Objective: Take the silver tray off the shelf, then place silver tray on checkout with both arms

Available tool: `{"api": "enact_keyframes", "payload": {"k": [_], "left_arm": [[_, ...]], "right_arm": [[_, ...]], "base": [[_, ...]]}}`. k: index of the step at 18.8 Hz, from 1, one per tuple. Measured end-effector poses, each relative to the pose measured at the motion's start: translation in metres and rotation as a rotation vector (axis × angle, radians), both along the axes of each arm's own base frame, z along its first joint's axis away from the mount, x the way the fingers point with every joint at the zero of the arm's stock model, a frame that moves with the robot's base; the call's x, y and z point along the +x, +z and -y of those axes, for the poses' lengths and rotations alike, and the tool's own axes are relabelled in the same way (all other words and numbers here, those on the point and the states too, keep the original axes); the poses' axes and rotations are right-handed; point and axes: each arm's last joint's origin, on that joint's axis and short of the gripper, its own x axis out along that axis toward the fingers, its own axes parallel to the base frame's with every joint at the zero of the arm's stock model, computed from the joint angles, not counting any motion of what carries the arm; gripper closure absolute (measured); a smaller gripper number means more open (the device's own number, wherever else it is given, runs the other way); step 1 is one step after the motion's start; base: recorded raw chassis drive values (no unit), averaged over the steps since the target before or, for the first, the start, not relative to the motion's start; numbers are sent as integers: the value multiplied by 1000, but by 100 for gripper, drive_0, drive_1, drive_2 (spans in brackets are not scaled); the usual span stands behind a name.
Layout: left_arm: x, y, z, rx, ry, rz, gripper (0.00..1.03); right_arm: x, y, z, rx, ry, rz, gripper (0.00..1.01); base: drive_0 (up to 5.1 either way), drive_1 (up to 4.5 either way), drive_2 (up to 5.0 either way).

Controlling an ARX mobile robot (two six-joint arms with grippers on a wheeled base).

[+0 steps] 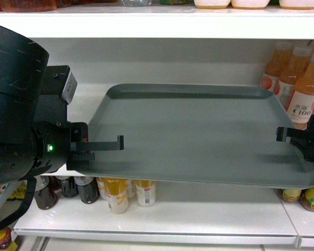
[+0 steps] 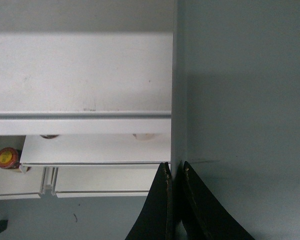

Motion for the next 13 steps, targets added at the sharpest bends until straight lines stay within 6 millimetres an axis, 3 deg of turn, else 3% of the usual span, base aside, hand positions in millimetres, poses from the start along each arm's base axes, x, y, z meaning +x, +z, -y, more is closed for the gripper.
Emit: {"api": "enact_keyframes", "payload": {"k": [13], "left_arm": [[0, 0, 0, 4, 0, 2, 100]], "right_arm": [[-1, 0, 0, 0, 0, 0, 99]], "base": [[0, 0, 0]]}}
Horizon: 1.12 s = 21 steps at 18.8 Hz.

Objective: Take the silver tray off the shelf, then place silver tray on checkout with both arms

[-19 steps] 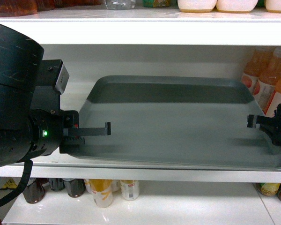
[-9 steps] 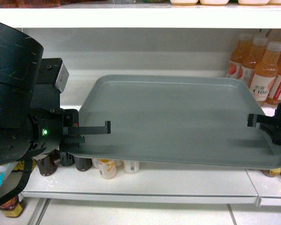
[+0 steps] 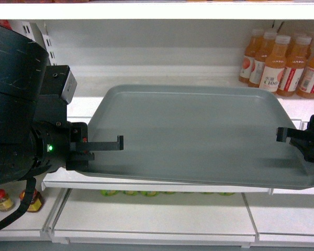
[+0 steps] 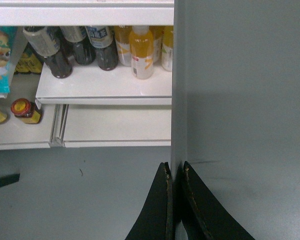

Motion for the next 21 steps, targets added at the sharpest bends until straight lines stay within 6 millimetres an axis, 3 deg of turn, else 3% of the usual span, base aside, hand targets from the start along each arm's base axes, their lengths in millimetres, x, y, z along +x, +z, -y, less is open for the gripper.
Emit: {"api": "enact_keyframes", "payload": {"k": [21], "left_arm": [[0, -1, 0, 2, -1, -6, 100]], "right_arm": [[0, 0, 0, 0, 0, -3, 99]], "base": [[0, 0, 0]]}}
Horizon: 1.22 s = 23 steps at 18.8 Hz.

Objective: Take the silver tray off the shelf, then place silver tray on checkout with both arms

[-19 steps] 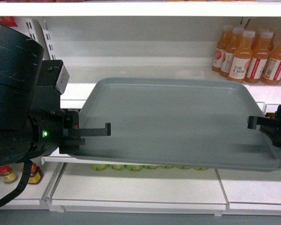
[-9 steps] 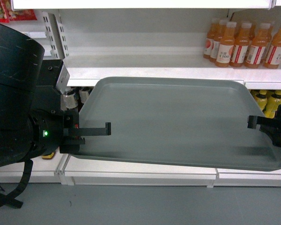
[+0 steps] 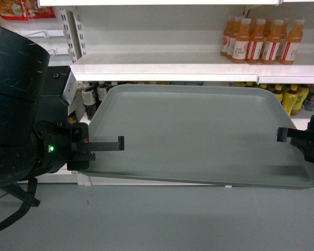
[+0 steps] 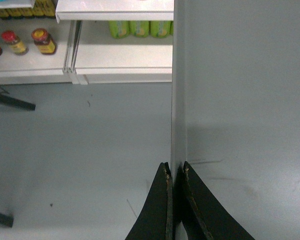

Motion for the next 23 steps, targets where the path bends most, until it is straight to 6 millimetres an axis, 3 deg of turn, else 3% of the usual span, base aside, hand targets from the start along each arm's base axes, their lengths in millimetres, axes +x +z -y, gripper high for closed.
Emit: {"api": "enact_keyframes", "payload": {"k": [18, 23], "left_arm": [[0, -1, 0, 3, 2, -1, 100], [0, 0, 0, 1, 2, 1, 100]], "right_arm": [[-1, -1, -1, 0, 2, -3, 99], [0, 0, 0, 0, 2, 0, 99]], "base": [[0, 0, 0], [14, -420, 447]]}}
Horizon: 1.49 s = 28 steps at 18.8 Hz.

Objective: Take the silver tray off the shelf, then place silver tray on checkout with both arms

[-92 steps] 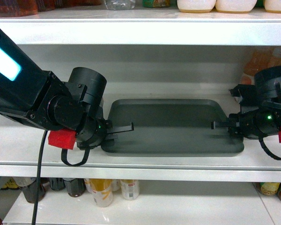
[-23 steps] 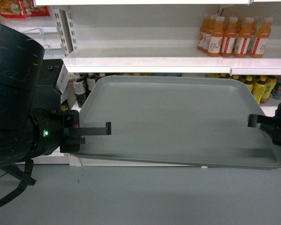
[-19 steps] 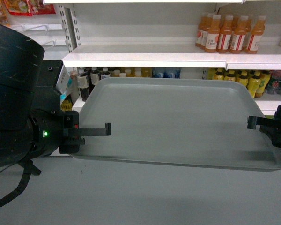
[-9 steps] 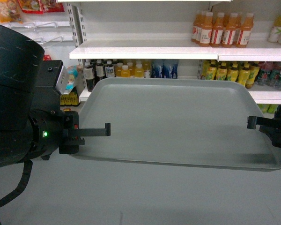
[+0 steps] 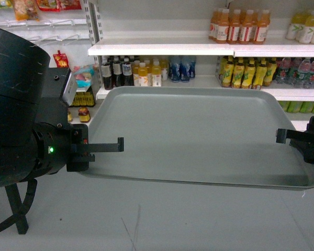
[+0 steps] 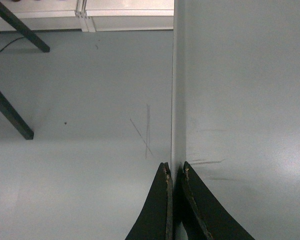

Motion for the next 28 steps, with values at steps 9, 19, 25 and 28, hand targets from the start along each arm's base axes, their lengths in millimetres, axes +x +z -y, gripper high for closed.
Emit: {"api": "enact_keyframes", "payload": {"k": [9, 19, 25, 28], "left_arm": [[-1, 0, 0, 2, -1, -2, 100], [-1, 0, 0, 2, 0, -2, 100], [-1, 0, 0, 1, -1, -1, 100], [0, 0, 0, 0, 0, 4, 100]], "right_arm": [[-1, 0, 0, -1, -1, -5, 99], [0, 0, 0, 0, -1, -2, 99], [0, 0, 0, 0, -1, -2, 99], [0, 0, 0, 0, -1, 2, 99]], "base": [[14, -420, 447], [14, -420, 447], [14, -420, 447], [14, -420, 447]]}}
